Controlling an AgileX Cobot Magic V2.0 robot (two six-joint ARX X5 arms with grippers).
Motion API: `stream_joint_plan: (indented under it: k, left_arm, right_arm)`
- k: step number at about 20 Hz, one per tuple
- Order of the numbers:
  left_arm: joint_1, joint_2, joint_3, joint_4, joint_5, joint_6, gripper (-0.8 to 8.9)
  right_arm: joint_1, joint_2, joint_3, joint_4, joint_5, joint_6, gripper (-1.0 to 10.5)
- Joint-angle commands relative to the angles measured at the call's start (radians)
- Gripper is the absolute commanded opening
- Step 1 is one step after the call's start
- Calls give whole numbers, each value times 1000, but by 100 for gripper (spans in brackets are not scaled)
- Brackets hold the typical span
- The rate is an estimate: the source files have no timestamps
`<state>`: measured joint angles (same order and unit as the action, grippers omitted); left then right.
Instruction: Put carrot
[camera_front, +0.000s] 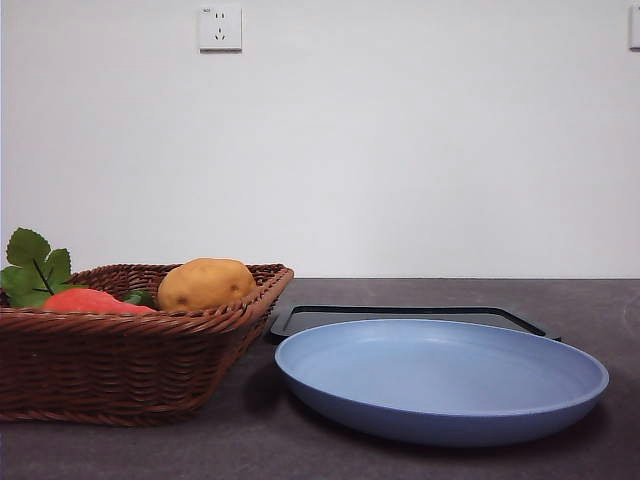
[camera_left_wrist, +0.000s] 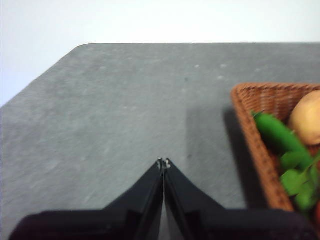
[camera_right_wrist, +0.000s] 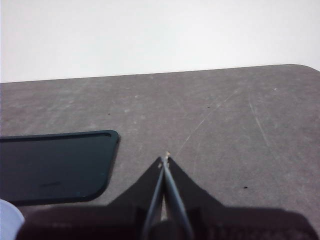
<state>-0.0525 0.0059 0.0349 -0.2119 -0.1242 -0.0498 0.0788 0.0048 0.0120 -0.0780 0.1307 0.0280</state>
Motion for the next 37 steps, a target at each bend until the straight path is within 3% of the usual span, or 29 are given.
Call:
stream_joint_plan:
  k: [1, 3, 8, 16, 18, 23, 27, 33, 37]
  left_arm:
    - [2, -5, -8, 40, 63, -146, 8]
    - [2, -5, -8, 59, 132, -234, 8]
    - [2, -5, -8, 123, 237, -348, 8]
    - [2, -5, -8, 213, 370, -353, 7]
    - [2, -5, -6, 217, 388, -375, 7]
    - [2, 32, 69, 60, 389, -396, 7]
    - [2, 134, 175, -50, 388, -391, 7]
    - [2, 361, 332, -69, 394, -291, 7]
    - [0, 524, 433, -85, 459, -226, 7]
  right_arm:
    - [0, -5, -4, 10, 2, 56, 11]
    - [0, -5, -3, 21, 2, 121, 11]
    - [0, -5, -3, 28, 2, 296, 11]
    - [0, -5, -3, 48, -4, 490, 11]
    - [0, -5, 2, 48, -55, 532, 9]
    - [0, 24, 55, 27, -197, 533, 5]
    - [0, 112, 169, -106, -211, 527, 5]
    - [0, 308, 344, -261, -238, 385, 5]
    - [0, 452, 438, -322, -304, 355, 5]
